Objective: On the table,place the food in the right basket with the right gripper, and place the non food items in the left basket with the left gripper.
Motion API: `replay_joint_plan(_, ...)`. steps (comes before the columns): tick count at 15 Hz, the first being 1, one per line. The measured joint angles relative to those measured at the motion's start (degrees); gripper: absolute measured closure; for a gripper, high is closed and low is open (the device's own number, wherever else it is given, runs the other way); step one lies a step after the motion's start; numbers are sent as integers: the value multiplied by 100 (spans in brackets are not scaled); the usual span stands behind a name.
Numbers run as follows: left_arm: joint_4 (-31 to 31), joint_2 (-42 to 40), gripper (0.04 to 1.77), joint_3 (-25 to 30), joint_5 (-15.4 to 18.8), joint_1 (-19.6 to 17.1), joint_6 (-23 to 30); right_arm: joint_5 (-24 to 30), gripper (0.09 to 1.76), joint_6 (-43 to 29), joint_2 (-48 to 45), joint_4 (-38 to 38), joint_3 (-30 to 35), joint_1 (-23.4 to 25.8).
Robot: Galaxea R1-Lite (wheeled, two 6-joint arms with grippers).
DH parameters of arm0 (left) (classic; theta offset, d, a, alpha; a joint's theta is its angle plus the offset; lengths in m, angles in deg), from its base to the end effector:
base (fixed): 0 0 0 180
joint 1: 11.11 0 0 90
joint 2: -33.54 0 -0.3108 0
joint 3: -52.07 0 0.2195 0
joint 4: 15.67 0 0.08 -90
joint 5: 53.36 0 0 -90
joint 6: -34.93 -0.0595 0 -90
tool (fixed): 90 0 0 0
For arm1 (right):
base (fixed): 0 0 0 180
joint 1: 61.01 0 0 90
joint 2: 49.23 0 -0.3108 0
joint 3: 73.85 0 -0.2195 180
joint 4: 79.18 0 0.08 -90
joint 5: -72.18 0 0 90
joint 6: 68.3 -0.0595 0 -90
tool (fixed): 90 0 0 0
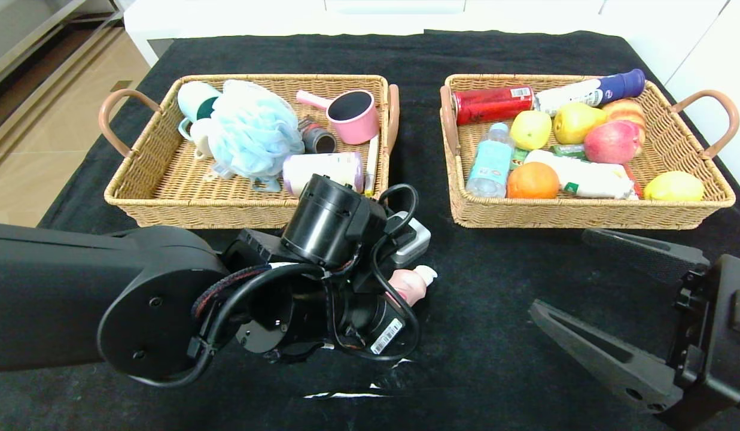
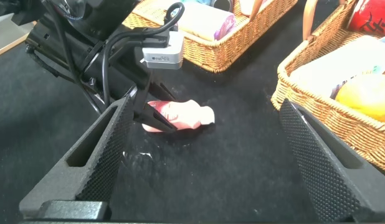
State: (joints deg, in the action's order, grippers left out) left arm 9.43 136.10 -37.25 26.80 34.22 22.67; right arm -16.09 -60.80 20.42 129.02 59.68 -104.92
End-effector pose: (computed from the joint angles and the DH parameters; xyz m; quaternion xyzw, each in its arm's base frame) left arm 0.2814 -0.2702 0.1671 0.2473 0.2586 -0.3173 0.8782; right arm 0.1664 0.1626 0.2172 -0.0445 -0.0661 0.3840 0.9199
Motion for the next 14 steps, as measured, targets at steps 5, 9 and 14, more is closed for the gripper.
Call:
replay_joint_plan(5, -155, -336, 97, -37, 100, -61, 902, 0, 14, 44, 0, -5, 13, -10)
replay_joint_plan(9, -157, -877, 97, -13, 447, -207, 1286, -6, 14, 49, 23, -11, 24, -11)
replay_joint_plan(14, -105, -1276, 97, -334, 521, -733, 1592, -26, 14, 88, 98, -11, 66, -11)
